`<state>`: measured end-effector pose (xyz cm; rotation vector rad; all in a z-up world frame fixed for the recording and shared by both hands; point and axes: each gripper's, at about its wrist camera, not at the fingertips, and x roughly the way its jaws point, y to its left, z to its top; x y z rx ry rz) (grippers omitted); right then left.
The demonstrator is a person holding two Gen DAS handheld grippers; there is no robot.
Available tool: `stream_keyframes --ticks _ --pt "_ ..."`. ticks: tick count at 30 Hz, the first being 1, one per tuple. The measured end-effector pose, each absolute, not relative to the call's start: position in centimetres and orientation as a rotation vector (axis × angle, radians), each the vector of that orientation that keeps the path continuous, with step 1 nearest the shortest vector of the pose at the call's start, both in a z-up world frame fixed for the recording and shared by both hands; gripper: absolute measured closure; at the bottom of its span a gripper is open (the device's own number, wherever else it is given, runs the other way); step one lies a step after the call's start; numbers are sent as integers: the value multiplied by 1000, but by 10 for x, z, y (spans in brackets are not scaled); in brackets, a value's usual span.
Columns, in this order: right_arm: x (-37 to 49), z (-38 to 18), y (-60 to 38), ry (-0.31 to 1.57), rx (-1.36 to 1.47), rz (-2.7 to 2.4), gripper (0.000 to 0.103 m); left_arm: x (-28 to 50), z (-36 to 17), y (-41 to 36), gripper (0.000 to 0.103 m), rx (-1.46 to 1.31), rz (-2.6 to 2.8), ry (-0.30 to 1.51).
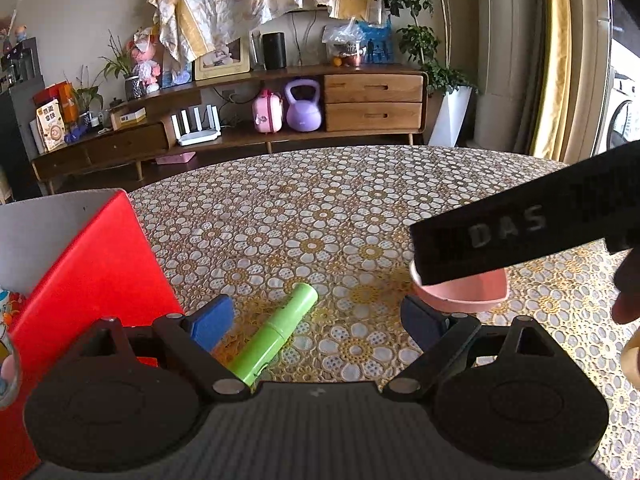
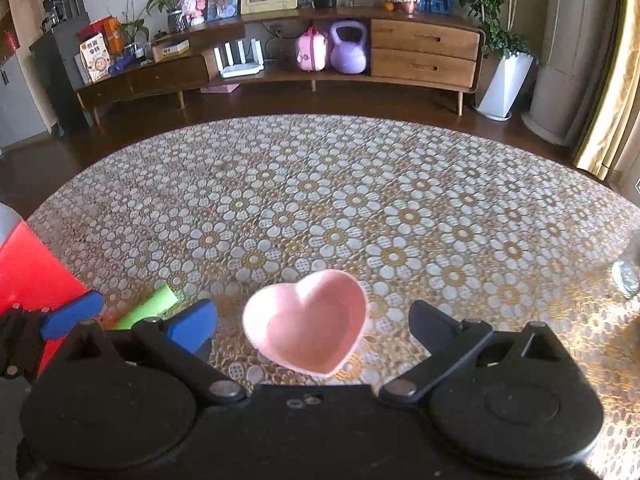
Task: Organize rigid objects
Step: 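Grasp the green cylinder with left tool while right tool grasps the pink heart bowl, then carry the cylinder with left tool while right tool carries the bowl toward the box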
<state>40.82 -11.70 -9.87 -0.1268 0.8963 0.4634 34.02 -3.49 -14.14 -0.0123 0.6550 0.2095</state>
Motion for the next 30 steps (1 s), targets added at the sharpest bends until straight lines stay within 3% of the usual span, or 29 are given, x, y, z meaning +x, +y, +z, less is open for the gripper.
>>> stream_keyframes --ticks 4,15,17,21,23,25,30 --pt "411 -105 -108 901 -132 467 1 344 -146 -28 34 -29 209 681" --pt "412 -121 -97 925 -156 434 1 343 -157 -14 55 -68 201 708" --pt "411 -124 -95 927 -160 426 4 344 -158 -13 65 -65 202 702" --pt "416 -127 -92 936 -160 397 14 346 -159 -11 73 -63 203 700" --pt "415 -127 -93 925 -158 383 22 345 -159 -12 83 -58 215 696" --pt "414 -126 -94 915 -170 370 28 345 -159 -12 86 -58 224 693" --pt "408 -123 -105 923 -127 371 28 344 -159 -12 87 -52 229 692"
